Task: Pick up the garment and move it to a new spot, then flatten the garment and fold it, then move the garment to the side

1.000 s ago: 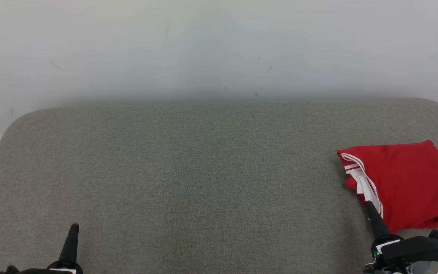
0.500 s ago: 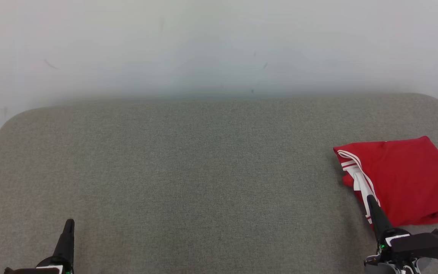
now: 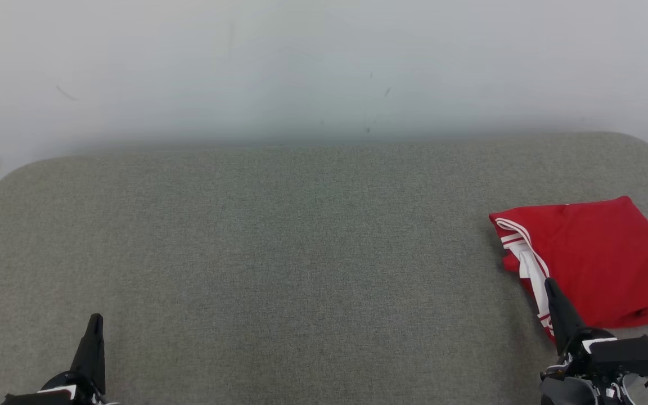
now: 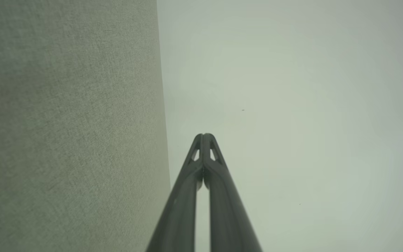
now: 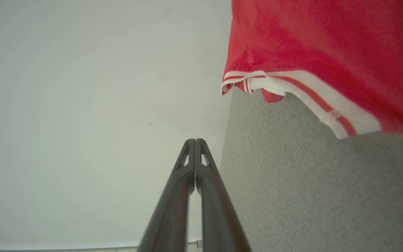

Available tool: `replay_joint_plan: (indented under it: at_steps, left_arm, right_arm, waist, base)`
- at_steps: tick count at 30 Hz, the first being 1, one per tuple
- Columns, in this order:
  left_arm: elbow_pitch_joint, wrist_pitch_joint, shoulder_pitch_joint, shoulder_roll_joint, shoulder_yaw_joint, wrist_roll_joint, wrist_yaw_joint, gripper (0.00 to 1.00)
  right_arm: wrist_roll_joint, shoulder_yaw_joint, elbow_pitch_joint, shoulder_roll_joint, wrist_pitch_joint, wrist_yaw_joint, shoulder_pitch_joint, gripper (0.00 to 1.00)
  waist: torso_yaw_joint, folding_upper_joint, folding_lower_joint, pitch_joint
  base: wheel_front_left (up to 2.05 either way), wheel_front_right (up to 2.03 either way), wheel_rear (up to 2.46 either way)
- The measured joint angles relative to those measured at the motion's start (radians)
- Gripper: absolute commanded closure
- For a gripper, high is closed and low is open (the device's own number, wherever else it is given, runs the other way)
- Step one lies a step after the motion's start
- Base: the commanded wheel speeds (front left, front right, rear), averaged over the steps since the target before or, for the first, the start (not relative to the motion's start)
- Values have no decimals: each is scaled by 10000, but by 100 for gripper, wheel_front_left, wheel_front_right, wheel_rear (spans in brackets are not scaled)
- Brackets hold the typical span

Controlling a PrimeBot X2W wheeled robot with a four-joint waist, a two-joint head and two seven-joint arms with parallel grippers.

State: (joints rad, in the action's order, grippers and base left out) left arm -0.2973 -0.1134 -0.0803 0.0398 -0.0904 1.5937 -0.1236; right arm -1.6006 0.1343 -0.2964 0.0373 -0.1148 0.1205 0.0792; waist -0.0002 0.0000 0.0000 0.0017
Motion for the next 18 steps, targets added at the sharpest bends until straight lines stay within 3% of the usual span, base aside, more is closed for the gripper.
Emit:
replay_joint_plan:
  at_steps: [18]
  left_arm:
    - [-2, 0, -60, -4, -4, 0, 0, 100]
  right_arm:
    - [0, 0, 2, 2, 0, 25, 38, 100]
  waist:
    - [1, 0, 0, 0]
  base:
    - [0, 0, 0]
